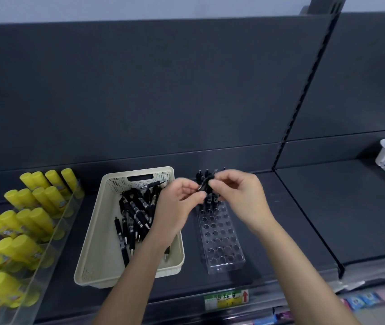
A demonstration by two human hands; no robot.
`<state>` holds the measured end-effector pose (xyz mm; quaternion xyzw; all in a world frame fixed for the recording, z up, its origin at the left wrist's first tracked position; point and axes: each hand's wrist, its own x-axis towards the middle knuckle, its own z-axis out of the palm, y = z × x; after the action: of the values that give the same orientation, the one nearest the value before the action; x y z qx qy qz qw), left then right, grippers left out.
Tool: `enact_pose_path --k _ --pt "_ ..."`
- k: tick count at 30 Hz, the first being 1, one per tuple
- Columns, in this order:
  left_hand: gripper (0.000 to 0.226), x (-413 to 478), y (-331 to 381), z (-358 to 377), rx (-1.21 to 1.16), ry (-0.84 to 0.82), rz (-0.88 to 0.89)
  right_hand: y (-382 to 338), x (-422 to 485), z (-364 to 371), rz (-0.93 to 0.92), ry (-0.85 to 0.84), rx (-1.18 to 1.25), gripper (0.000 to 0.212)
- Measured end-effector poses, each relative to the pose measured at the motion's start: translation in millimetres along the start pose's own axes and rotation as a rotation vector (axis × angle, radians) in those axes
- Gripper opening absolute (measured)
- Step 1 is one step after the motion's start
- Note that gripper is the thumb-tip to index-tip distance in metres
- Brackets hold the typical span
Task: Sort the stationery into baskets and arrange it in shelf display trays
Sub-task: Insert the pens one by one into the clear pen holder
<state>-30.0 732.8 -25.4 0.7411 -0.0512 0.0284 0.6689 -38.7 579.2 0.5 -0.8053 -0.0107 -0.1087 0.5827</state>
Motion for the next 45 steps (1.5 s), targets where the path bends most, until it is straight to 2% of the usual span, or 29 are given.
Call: enact_pose_path --k 3,6,8,11,13,19,21,26,32,36,39,42,45 --pt "0.020 5 5 10 0.007 -0.033 0.070 -10 2 0 0.046 -0.013 0.214 0.004" --pt "0.016 7 3 11 0.106 -0.031 0.126 -8 2 -4 0.053 -0.001 0.267 0.008" --pt "0.012 5 -3 6 0.233 -0.008 0.159 -4 3 -9 0.053 0.065 0.304 0.011" --pt "0.013 3 -21 -18 0.539 0.060 0.170 8 9 -20 0.027 0.227 0.164 0.014" --pt "0.022 1 -37 -41 0.745 0.100 0.154 18 13 -25 0.016 0.289 0.017 0.012" --pt "0.052 1 -68 -85 1.009 0.150 -0.174 38 20 -15 -0.023 0.308 -0.211 0.009" --pt "0.055 2 -71 -85 0.993 0.145 -0.234 40 22 -13 -0.039 0.305 -0.231 0.008" --pt "0.052 -1 -74 -83 0.869 0.130 -0.244 43 29 -12 -0.041 0.282 -0.261 0.008" --pt "0.049 -1 -71 -80 0.864 0.138 -0.242 58 24 -2 -0.017 0.178 -0.330 0.012" --pt "0.051 -1 -73 -81 0.866 0.133 -0.247 64 24 3 -0.023 0.152 -0.349 0.003" --pt "0.050 -1 -74 -82 0.859 0.127 -0.237 61 23 2 -0.028 0.143 -0.370 0.004" --pt "0.047 -2 -75 -83 0.860 0.130 -0.218 58 17 0 -0.016 0.188 -0.342 0.010" --pt "0.048 -1 -74 -84 0.867 0.121 -0.215 50 4 4 -0.044 0.331 -0.272 0.018"
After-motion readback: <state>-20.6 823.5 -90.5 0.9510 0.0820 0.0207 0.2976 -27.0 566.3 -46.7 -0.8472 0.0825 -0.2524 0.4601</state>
